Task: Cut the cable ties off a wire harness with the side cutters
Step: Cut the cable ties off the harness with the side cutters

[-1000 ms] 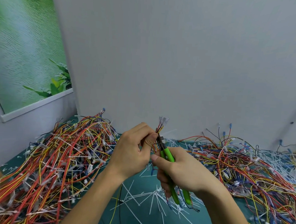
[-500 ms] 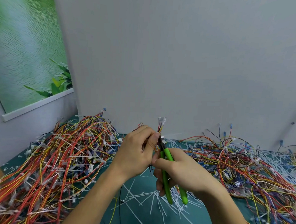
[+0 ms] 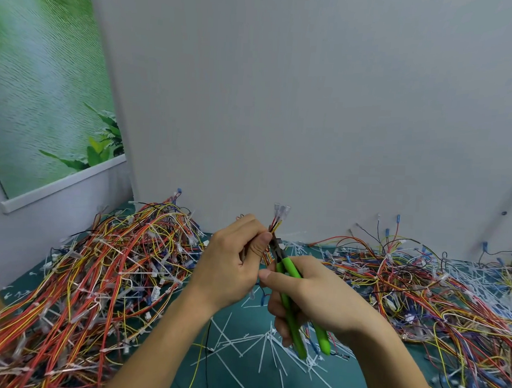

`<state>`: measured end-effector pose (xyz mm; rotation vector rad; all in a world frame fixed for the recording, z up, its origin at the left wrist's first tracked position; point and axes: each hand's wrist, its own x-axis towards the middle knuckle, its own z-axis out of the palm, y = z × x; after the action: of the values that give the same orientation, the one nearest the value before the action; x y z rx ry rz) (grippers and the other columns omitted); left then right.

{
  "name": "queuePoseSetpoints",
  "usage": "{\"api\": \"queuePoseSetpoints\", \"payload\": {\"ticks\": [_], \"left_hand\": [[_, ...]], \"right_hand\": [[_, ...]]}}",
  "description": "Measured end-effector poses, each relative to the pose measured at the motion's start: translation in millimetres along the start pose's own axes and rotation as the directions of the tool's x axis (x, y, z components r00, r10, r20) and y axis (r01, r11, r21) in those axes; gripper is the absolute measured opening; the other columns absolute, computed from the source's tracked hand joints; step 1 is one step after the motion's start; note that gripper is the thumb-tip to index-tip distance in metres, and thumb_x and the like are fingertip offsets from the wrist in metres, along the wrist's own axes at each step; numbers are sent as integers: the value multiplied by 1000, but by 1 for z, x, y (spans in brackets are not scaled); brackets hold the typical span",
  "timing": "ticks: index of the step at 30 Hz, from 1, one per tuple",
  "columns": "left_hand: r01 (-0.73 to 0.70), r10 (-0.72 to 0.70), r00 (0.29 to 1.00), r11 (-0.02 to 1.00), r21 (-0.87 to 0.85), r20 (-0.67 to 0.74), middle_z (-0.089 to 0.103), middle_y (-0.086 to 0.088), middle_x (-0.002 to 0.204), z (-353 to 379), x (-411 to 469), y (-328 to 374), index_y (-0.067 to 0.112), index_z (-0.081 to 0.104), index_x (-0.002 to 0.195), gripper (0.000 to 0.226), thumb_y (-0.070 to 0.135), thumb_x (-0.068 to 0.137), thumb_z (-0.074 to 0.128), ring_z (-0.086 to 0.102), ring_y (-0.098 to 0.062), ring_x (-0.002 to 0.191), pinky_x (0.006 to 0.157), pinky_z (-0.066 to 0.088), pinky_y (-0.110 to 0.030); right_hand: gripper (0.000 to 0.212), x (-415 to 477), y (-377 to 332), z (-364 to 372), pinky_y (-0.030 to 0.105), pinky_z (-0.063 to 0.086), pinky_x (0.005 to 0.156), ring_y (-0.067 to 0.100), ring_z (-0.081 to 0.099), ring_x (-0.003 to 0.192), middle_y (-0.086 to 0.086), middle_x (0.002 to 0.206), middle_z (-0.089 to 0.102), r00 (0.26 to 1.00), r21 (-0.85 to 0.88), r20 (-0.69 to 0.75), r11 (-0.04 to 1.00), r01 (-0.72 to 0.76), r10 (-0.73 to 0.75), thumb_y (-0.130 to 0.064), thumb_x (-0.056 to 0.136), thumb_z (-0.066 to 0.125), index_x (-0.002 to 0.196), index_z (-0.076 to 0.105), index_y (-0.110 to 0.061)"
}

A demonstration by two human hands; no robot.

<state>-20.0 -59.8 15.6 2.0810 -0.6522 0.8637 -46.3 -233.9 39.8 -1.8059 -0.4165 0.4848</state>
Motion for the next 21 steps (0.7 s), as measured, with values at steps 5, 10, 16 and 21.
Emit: {"api": "queuePoseSetpoints", "payload": {"ticks": [5, 10, 16, 21], "left_hand": [[16, -16, 1000, 1000, -10, -6, 45, 10, 76, 2, 0, 2, 14, 55, 81, 29, 26, 106, 46, 47, -12, 70, 62, 40, -32], [27, -27, 1000, 999, -47, 3, 45, 9, 75, 0, 1, 5, 15, 54, 80, 28, 24, 106, 47, 46, -12, 69, 62, 39, -29], [42, -43, 999, 997, -62, -21, 44, 14, 74, 1, 1, 8, 24, 51, 80, 25, 24, 105, 49, 46, -9, 67, 62, 35, -20], [116, -116, 993, 990, -78, 2, 46, 18, 70, 3, 0, 7, 34, 48, 79, 27, 28, 105, 48, 46, -5, 66, 62, 33, -16]], "right_hand": [[22, 0, -1, 1, 45, 59, 60, 32, 65, 61, 15, 75, 61, 1000, 13, -4, 1000, -3, 3, -23, 105, 58, 88, 54, -8], [31, 0, 1, -2, 36, 51, 49, 27, 56, 45, 6, 57, 53, 1000, -49, -18, 999, 14, -15, -29, 105, 58, 87, 51, -4], [34, -1, -1, 0, 31, 49, 44, 25, 51, 42, 6, 54, 49, 998, -53, -51, 998, 21, -24, -33, 105, 58, 92, 56, -2], [35, 0, -1, 3, 42, 55, 54, 28, 58, 49, 7, 60, 57, 999, -11, -44, 1000, 19, -20, -30, 106, 56, 92, 52, 1]]}}
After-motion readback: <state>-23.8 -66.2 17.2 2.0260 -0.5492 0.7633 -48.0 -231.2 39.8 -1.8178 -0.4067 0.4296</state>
